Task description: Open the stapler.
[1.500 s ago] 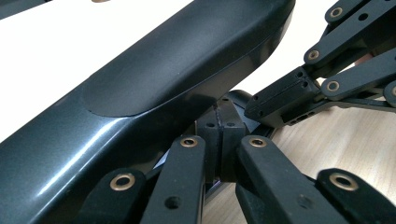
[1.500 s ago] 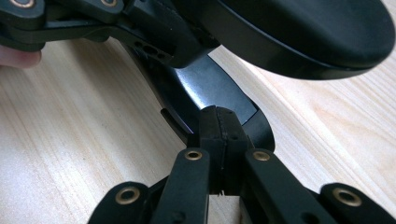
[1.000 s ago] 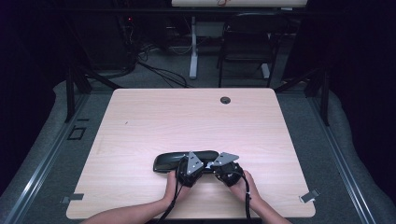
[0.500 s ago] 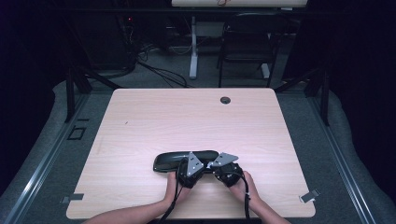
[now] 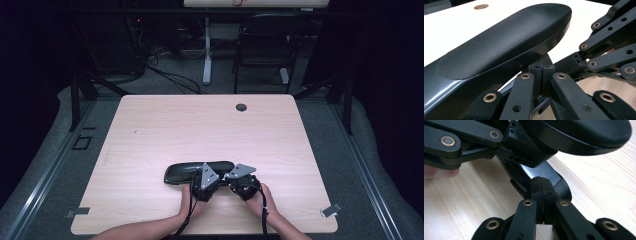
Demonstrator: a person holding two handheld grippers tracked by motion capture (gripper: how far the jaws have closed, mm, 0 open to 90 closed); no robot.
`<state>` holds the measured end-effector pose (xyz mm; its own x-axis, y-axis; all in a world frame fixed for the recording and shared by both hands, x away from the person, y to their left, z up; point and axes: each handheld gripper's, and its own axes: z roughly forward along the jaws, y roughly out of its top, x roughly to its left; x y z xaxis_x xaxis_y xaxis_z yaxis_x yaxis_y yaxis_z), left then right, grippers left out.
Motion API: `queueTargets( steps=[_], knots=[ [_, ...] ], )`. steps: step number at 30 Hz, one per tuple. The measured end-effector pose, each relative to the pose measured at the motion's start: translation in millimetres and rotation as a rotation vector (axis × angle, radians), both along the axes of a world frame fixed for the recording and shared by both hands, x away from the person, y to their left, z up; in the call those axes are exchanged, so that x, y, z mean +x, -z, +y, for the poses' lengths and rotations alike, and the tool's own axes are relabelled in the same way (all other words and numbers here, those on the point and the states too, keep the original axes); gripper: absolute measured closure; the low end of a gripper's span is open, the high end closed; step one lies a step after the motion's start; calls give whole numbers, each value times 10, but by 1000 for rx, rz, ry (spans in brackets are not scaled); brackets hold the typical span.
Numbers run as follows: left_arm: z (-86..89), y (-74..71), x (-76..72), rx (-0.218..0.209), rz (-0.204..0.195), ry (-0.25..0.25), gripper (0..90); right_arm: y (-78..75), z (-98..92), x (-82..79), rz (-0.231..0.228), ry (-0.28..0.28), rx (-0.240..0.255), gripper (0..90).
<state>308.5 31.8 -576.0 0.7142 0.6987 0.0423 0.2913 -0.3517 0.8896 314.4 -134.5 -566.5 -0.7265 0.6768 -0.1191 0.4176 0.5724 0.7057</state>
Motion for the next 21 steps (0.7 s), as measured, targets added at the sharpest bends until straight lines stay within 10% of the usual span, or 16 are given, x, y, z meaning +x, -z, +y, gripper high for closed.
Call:
queueTargets(
  steps=[21],
  knots=[
    [-16,-15,-17,18,-22,14,900,17,14,-34,-23,14,-5,900]
  ],
)
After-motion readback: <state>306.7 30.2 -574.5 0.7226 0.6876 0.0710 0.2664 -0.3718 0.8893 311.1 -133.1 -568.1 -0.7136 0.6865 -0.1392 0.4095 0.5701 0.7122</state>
